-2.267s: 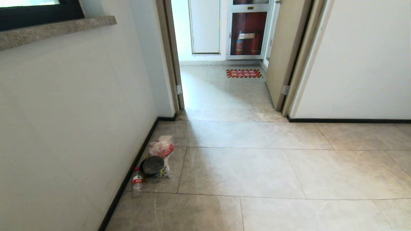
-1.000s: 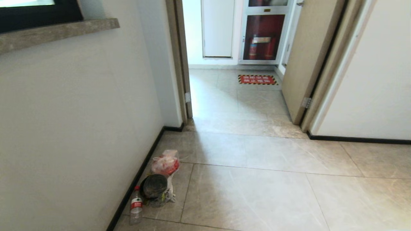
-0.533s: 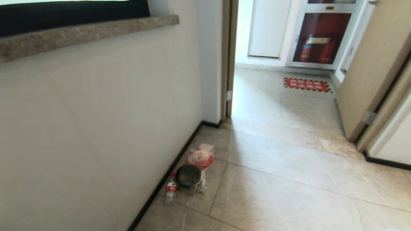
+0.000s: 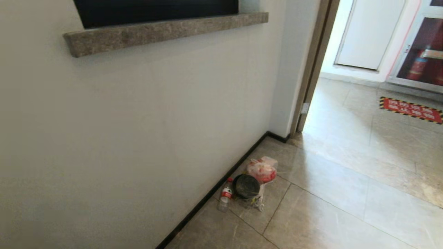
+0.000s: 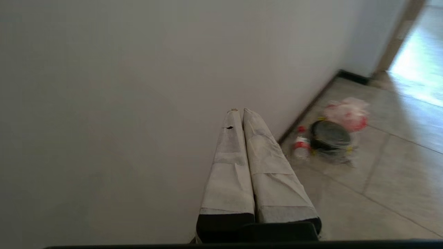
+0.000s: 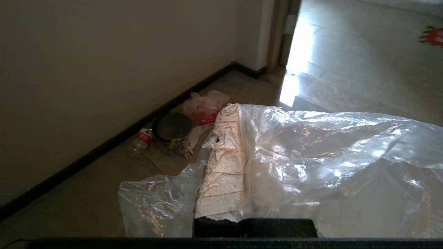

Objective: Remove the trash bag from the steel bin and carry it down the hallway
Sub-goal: Put the trash bag at the door

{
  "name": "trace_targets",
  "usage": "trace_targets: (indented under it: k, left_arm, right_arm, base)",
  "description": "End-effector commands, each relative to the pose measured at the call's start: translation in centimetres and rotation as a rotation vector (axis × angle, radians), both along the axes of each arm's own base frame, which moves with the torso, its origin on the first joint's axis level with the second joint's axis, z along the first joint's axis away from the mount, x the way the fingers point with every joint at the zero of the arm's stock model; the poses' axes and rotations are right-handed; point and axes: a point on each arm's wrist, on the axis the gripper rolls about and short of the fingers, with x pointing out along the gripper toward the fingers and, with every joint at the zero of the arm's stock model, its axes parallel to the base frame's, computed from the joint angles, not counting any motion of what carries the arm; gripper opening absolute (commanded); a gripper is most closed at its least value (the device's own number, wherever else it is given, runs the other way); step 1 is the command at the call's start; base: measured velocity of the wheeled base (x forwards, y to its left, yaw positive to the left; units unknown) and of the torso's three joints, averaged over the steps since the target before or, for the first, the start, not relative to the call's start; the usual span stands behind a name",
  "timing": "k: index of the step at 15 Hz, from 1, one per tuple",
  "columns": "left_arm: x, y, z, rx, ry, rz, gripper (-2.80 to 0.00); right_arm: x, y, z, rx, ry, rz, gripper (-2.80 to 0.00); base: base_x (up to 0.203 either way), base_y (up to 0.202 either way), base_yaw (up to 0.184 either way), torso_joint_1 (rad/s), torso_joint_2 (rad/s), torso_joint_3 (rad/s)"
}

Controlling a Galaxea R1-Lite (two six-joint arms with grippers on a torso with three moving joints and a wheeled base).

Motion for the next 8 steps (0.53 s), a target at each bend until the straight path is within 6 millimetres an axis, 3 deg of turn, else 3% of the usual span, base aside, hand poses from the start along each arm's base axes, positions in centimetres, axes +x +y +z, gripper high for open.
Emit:
trace_targets:
  k: [1, 8]
  left_arm:
    - [0.0, 0.0, 0.0, -0.001, 0.0, 0.001, -2.8]
    - [0.0, 0.0, -0.01, 0.003, 0.001, 0.001, -2.8]
  right_arm:
    - [0.0, 0.0, 0.0, -0.001, 0.0, 0.0, -2.8]
    - [0.0, 0.0, -0.01, 0.002, 0.002, 0.001, -2.8]
  base:
    - [0.004, -0.008, 0.173, 0.004, 0.0, 0.007]
    - [0.001, -0.007, 0.172, 0.004, 0.0, 0.004]
